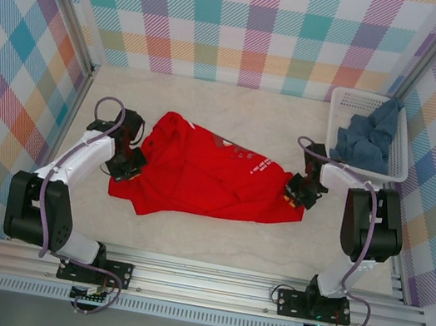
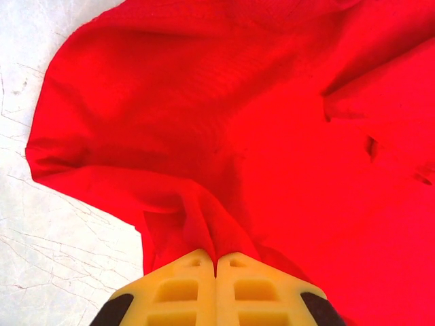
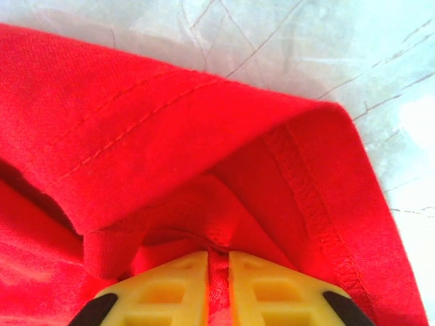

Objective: Fold and stack the t-shirts

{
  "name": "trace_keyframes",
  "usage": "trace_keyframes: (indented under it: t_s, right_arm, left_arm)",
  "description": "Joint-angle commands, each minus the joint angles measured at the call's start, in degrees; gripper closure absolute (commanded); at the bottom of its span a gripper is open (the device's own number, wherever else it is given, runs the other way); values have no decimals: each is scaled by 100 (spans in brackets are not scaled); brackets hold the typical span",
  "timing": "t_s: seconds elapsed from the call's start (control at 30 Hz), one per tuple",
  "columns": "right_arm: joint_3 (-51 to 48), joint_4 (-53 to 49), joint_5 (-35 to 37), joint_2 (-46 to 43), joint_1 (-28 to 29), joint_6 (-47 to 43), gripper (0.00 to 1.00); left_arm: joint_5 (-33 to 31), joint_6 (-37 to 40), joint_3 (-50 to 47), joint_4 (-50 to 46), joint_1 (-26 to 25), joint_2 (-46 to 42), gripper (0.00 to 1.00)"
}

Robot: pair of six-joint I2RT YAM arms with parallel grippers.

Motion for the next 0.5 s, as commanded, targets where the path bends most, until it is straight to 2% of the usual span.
trace_keyframes:
  t_s: [0.0, 0.1, 0.47]
  right_arm:
    - [-94, -96, 51, -117, -22, 37, 92]
    - [-136, -120, 118, -331, -6, 64, 100]
    - [410, -1399, 197, -1739, 61, -25, 100]
  left_arm:
    - [59, 75, -54, 51, 51, -95, 100]
    - [59, 63, -42, 44, 53, -113, 100]
    - [272, -36, 402, -183, 8, -234, 100]
